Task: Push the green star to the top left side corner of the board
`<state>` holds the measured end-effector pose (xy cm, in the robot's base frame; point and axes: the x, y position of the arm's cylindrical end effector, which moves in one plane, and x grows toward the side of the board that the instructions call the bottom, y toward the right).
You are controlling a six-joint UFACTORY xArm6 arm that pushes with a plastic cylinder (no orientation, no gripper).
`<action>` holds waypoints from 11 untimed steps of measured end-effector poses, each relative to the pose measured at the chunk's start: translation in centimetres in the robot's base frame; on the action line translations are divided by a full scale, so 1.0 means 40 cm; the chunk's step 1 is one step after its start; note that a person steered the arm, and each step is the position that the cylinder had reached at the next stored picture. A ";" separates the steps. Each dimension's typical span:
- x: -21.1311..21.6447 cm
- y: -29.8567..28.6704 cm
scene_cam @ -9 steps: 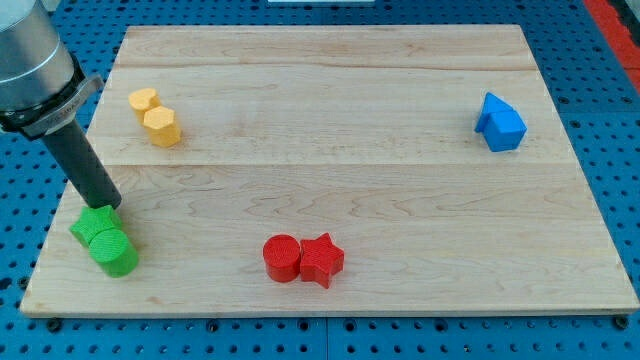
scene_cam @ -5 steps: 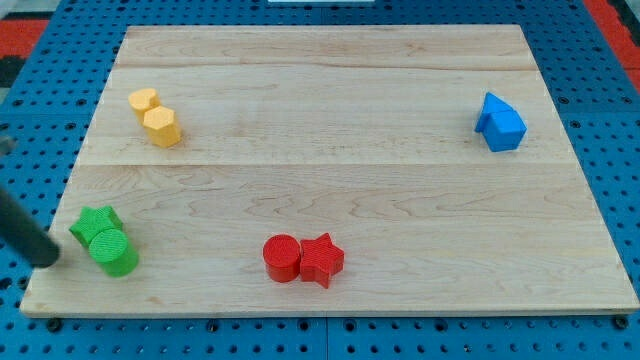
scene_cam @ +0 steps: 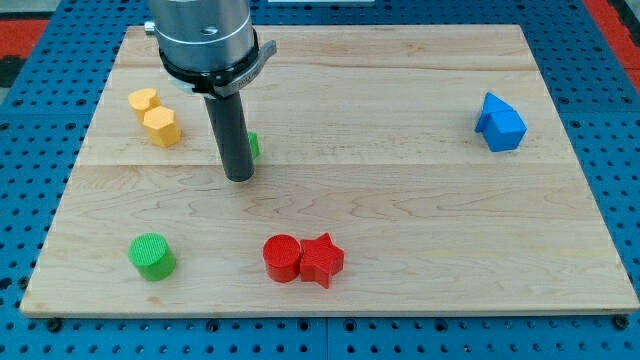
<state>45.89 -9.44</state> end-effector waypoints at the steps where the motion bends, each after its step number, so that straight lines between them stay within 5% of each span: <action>1: 0.007 0.002; 3: 0.045 -0.034; 5: -0.058 -0.047; 8: -0.175 0.153; 10: -0.361 -0.089; 11: -0.449 -0.088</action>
<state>27.92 -12.97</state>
